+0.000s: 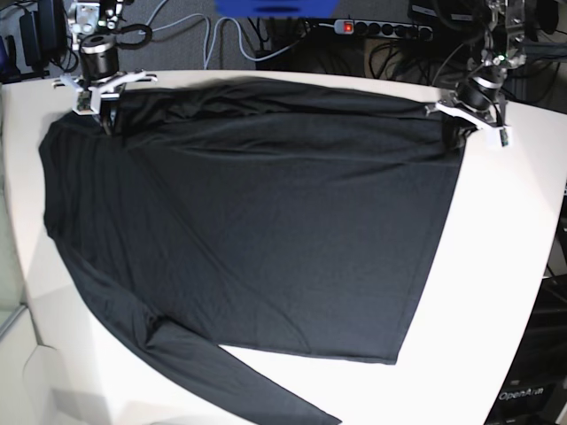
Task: Fold the T-shirt properly
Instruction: 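Drag the shirt toward the robot with both grippers, straightening it, then open the right gripper and release the shirt's shoulder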
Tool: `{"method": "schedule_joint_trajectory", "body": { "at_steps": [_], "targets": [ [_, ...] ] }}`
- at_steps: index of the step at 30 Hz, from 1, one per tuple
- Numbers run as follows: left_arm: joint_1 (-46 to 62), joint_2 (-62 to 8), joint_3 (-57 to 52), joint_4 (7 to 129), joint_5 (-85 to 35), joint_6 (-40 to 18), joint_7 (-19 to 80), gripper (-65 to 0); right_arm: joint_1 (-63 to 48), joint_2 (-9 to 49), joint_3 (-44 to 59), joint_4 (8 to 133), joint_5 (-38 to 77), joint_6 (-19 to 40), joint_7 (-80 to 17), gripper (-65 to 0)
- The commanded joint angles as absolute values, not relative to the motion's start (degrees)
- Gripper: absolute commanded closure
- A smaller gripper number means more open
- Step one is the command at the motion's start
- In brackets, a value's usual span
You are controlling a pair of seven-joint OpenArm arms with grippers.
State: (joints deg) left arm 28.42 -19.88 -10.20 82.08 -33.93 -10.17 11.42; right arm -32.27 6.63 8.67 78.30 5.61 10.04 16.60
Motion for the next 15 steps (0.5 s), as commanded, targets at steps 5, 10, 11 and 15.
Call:
{"method": "schedule_joint_trajectory", "body": {
  "at_steps": [5,10,11,15],
  "targets": [
    [31.0,-19.7,-9.5,80.2,-30.5,-6.3,24.3,-1.1,-34.2,6.5,8.5,76.4,2.4,10.6,3.0,-0.1],
    [31.2,-19.6,-13.1,80.2,-30.5,-6.3,24.4,-1.1,-34.0,6.5,8.5,76.4,2.4,10.6,4.8,-0.1],
    [31.2,-19.6,-13.7,80.2,-30.5,-6.4,24.4,-1.1,-34.0,6.5,8.5,76.4,2.4,10.6,6.0,-0.1],
    [30.8,-19.6,-15.2,80.2,-30.5,-6.4,24.3,-1.0,-33.9,6.5,8.5,76.4,2.2,10.6,8.1,-0.1]
  ]
}}
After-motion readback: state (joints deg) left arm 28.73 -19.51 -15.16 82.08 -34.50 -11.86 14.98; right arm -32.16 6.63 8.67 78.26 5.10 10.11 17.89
